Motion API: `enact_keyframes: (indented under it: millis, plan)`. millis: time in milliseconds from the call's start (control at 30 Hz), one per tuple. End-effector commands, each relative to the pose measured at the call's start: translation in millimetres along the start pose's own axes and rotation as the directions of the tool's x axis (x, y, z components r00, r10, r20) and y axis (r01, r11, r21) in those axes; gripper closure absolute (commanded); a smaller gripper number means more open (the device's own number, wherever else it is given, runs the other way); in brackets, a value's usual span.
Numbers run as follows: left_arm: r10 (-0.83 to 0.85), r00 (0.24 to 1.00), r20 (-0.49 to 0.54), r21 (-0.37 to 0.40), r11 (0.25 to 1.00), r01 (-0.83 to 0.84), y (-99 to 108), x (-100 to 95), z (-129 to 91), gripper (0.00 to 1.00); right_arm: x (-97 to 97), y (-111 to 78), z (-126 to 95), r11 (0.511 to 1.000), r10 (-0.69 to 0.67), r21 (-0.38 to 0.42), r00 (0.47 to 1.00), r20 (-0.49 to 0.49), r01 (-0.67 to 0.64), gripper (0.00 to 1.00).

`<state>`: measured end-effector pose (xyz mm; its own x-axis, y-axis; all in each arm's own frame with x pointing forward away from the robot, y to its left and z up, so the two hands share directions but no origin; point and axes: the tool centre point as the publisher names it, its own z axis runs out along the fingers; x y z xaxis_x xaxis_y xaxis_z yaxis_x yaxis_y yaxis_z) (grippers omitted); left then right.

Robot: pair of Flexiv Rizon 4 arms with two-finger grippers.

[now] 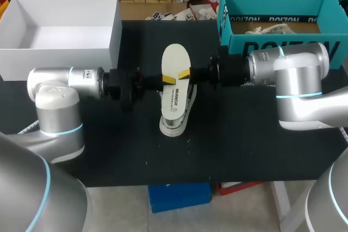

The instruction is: Take the shoe out of the shoebox, open the shoe tongue, remove and reinsert the insole, then place the shoe into the shoebox

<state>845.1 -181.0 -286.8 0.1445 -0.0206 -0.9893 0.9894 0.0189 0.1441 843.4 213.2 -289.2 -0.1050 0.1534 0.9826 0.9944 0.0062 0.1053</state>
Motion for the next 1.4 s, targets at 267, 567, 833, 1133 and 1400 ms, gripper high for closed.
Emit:
enact_keyframes:
  millis: [267,567,833,1133,1400]
  plan:
    - [-0.055,0.996,-0.07,0.021,0.998,0.056,-5.0,-8.0,2.4,1.0,9.0,-1.6,-10.1,0.995,0.044,-0.086,0.998,0.041,-0.041,0.0]
    - [-0.11,0.972,-0.209,0.075,0.989,0.128,-29.5,-24.4,-13.2,1.0,32.5,-17.6,-39.2,0.981,0.055,-0.194,0.989,0.139,-0.027,0.0]
    - [-0.145,0.934,-0.326,0.12,0.974,0.193,-62.4,-36.5,-33.8,1.0,36.6,-43.5,-64.5,0.965,0.093,-0.26,0.966,0.241,-0.028,0.0]
    - [-0.191,0.875,-0.444,0.208,0.928,0.308,-102.4,-42.0,-47.2,1.0,44.0,-74.6,-89.4,0.95,0.117,-0.313,0.944,0.307,-0.016,0.0]
    - [-0.218,0.808,-0.548,0.246,0.881,0.405,-128.0,-30.8,-56.5,1.0,52.3,-105.8,-109.9,0.924,0.15,-0.383,0.929,0.337,-0.01,0.0]
